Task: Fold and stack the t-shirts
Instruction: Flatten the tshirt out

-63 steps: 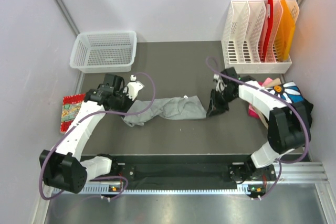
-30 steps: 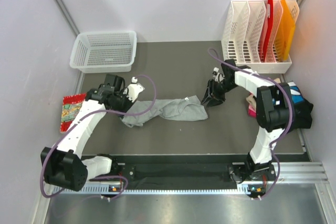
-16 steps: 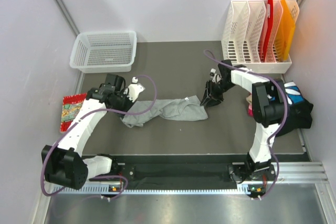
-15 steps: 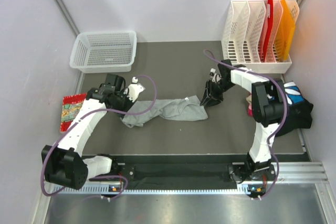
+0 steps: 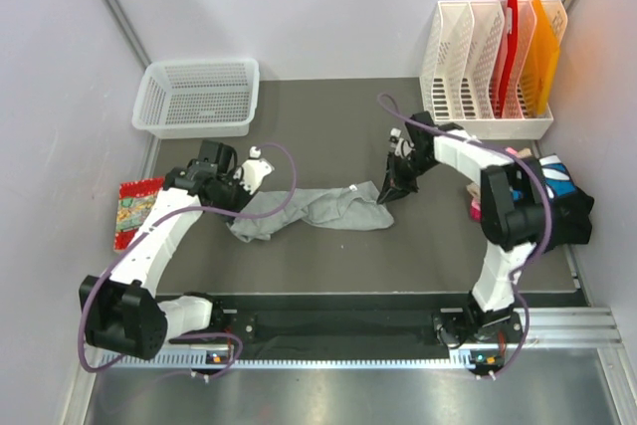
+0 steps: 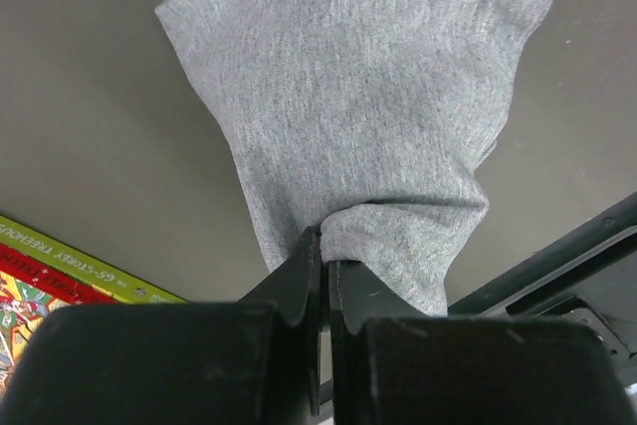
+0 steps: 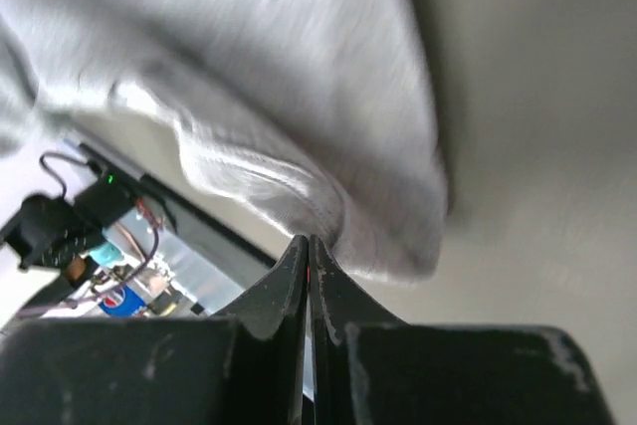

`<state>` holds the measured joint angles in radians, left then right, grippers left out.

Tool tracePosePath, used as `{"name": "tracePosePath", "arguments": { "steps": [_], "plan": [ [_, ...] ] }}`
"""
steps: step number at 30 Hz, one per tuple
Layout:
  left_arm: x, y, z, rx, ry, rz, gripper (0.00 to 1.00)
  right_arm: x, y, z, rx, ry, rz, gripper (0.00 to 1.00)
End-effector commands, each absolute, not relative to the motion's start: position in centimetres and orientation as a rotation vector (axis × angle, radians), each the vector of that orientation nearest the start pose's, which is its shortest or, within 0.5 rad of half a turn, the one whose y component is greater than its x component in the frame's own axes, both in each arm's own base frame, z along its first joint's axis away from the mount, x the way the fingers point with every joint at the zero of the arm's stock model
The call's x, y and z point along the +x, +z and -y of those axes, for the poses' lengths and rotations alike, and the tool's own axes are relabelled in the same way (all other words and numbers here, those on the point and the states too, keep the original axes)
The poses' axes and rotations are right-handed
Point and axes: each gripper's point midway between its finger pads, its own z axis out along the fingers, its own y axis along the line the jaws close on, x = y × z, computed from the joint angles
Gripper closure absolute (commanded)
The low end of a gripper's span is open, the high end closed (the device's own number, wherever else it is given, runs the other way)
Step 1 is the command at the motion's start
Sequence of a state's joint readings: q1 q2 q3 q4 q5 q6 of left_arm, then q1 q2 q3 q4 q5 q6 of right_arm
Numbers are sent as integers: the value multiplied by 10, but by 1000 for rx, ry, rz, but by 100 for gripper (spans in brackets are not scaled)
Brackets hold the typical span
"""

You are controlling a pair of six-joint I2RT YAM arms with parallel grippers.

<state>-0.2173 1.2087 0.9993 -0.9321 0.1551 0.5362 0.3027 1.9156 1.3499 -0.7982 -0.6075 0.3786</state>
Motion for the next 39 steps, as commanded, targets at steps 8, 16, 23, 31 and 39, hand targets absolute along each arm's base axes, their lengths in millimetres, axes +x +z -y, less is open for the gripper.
{"name": "tracePosePath", "arguments": {
  "steps": [8, 16, 23, 31, 39],
  "plan": [
    [248, 120, 33, 957, -91, -2534, 100, 140, 109, -182, -70, 1013, -3128, 96],
    [228, 120, 23, 1082, -164, -2619, 100, 173, 84, -155, -24, 675, -3178, 60],
    [231, 121, 24, 1076, -210, -2650, 100, 318, 114, -159, 62, 606, -2895, 60],
    [225, 116, 25, 1062, -223, -2667, 100, 337, 61, -175, 55, 690, -2941, 63],
    [230, 117, 29, 1018, -253, -2668, 100, 336, 49, -194, 3, 820, -2954, 64]
  ]
}}
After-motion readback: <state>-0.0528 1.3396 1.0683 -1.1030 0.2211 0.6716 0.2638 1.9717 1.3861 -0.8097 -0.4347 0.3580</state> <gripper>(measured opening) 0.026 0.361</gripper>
